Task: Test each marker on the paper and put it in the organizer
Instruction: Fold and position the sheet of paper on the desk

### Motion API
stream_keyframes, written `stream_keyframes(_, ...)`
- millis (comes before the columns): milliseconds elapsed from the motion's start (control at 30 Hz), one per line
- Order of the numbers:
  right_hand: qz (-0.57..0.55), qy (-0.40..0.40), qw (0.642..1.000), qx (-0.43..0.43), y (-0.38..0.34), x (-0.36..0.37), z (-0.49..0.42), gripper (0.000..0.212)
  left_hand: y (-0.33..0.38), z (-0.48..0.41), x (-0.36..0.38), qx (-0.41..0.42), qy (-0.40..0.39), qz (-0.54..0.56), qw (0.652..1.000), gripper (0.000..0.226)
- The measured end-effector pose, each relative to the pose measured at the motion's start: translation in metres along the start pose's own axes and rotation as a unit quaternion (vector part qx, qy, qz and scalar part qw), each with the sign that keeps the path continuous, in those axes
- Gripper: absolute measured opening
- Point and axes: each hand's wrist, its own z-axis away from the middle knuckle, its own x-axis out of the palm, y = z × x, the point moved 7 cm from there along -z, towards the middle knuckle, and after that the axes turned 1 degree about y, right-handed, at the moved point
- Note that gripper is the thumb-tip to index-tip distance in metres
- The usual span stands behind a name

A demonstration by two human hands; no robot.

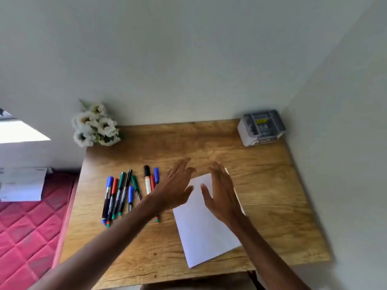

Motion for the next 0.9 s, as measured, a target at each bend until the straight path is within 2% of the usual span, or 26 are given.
stream_keyframes(33, 0.017, 0.001, 1.0, -0.011, 0.006, 0.014, -0.002, 0.065, -0.006, -0.006, 0.015, -0.001, -0.018, -0.004, 1.0, 0.053)
stream_keyframes(167, 0.092, 0.003, 0.995, -0.037, 0.027, 0.044, -0.013, 0.066, -0.027, -0.033, 0.043, 0.032, 0.001, -0.013, 0.999, 0.06)
stream_keyframes(267, 0.123, 0.004, 0.99, -0.063, 0.032, 0.05, -0.017, 0.072, -0.031, -0.041, 0.048, 0.087, 0.049, -0.04, 0.994, 0.059)
stream_keyframes(400, 0.123, 0.012, 0.989, -0.083, 0.034, 0.05, -0.021, 0.071, -0.035, -0.039, 0.062, 0.116, 0.086, -0.1, 0.984, 0.057)
stream_keyframes(533, 0.123, 0.014, 0.988, -0.09, 0.028, 0.047, -0.017, 0.075, -0.023, -0.031, 0.057, 0.172, 0.192, -0.265, 0.929, 0.055)
stream_keyframes(600, 0.127, 0.014, 0.987, -0.092, 0.028, 0.047, -0.018, 0.073, -0.016, -0.03, 0.057, 0.185, 0.186, -0.298, 0.918, 0.054)
stream_keyframes(700, 0.101, 0.048, 0.989, -0.099, 0.025, 0.042, -0.014, 0.069, -0.008, -0.026, 0.057, 0.174, 0.185, -0.312, 0.915, 0.05)
stream_keyframes(733, 0.102, 0.066, 0.987, -0.103, 0.023, 0.039, -0.011, 0.065, -0.005, -0.023, 0.054, 0.17, 0.207, -0.32, 0.909, 0.049)
stream_keyframes(833, 0.136, 0.091, 0.981, -0.1, 0.017, 0.031, -0.003, 0.056, -0.002, -0.014, 0.05, 0.105, 0.178, -0.288, 0.935, 0.047)
stream_keyframes(900, 0.137, 0.095, 0.982, -0.089, 0.011, 0.025, 0.007, 0.052, 0.001, 0.005, 0.042, 0.067, 0.185, -0.277, 0.94, 0.047)
